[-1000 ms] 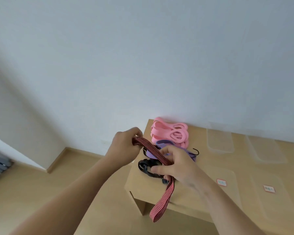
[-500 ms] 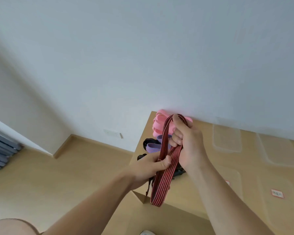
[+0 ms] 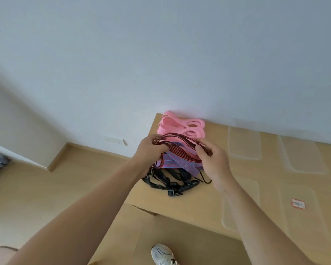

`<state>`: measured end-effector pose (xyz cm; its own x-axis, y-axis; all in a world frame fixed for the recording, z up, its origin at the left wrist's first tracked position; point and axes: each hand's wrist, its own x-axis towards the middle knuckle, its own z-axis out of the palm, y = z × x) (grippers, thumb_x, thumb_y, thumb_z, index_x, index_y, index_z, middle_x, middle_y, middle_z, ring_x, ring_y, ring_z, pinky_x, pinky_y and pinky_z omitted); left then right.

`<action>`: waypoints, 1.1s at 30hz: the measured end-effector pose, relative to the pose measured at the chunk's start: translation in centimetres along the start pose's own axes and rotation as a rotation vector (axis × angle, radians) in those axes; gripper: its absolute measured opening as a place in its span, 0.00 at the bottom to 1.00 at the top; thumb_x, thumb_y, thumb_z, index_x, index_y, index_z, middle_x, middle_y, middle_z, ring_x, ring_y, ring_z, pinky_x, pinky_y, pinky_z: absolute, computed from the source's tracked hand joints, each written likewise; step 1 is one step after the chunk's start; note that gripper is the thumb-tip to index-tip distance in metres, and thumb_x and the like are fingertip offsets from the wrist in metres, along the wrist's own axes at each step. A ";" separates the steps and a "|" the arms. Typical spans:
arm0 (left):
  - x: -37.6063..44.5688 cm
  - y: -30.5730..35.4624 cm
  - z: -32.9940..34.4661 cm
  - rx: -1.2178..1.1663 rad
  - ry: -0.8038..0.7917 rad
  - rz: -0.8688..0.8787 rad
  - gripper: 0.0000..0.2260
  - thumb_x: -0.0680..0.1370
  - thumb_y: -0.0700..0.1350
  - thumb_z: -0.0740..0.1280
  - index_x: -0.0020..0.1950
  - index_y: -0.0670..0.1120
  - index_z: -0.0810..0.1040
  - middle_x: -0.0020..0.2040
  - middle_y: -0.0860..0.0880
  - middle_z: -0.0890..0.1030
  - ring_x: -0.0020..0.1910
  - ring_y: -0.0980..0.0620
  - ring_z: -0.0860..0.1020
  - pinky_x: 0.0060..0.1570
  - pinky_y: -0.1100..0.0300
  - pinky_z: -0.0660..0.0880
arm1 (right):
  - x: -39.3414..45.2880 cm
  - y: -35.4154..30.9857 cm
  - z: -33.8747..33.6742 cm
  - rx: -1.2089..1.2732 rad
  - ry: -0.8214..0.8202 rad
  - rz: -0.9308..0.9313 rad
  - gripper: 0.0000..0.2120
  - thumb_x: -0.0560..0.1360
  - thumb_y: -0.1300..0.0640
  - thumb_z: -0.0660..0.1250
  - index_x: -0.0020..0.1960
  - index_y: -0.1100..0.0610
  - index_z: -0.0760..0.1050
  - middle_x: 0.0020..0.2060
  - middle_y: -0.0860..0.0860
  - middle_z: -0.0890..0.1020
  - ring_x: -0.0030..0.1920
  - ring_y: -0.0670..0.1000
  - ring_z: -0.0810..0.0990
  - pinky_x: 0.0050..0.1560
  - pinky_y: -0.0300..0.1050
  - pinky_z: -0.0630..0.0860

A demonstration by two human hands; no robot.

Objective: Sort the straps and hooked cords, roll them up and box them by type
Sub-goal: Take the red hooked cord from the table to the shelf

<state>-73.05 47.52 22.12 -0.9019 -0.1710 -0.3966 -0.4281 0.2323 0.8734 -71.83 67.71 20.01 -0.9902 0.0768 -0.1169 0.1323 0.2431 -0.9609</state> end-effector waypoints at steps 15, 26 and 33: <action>-1.9 -5.2 -1.9 0.873 -0.023 0.465 0.32 0.78 0.54 0.69 0.80 0.51 0.64 0.77 0.46 0.67 0.77 0.43 0.62 0.76 0.46 0.61 | -2.7 2.9 2.0 -0.759 -0.080 -0.304 0.25 0.75 0.55 0.71 0.69 0.59 0.74 0.55 0.55 0.79 0.57 0.60 0.75 0.58 0.56 0.74; -18.4 -16.8 -17.9 0.659 0.361 0.041 0.26 0.80 0.54 0.69 0.76 0.49 0.70 0.74 0.50 0.72 0.73 0.49 0.67 0.72 0.58 0.62 | -13.6 -2.9 18.6 -0.778 -0.588 -0.629 0.27 0.78 0.51 0.69 0.75 0.55 0.69 0.67 0.51 0.73 0.71 0.53 0.67 0.73 0.48 0.63; -34.6 -28.5 -26.2 0.452 0.695 -0.319 0.25 0.81 0.55 0.67 0.77 0.51 0.69 0.74 0.50 0.71 0.74 0.48 0.66 0.71 0.56 0.63 | -26.3 -3.5 30.7 -0.846 -1.010 -0.804 0.28 0.79 0.49 0.67 0.77 0.50 0.66 0.71 0.48 0.71 0.74 0.49 0.63 0.74 0.48 0.63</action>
<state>-28.15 21.78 18.40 -0.5600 -0.8008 -0.2125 -0.7675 0.4047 0.4972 -47.63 35.17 18.76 -0.3813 -0.9184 -0.1059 -0.7924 0.3837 -0.4743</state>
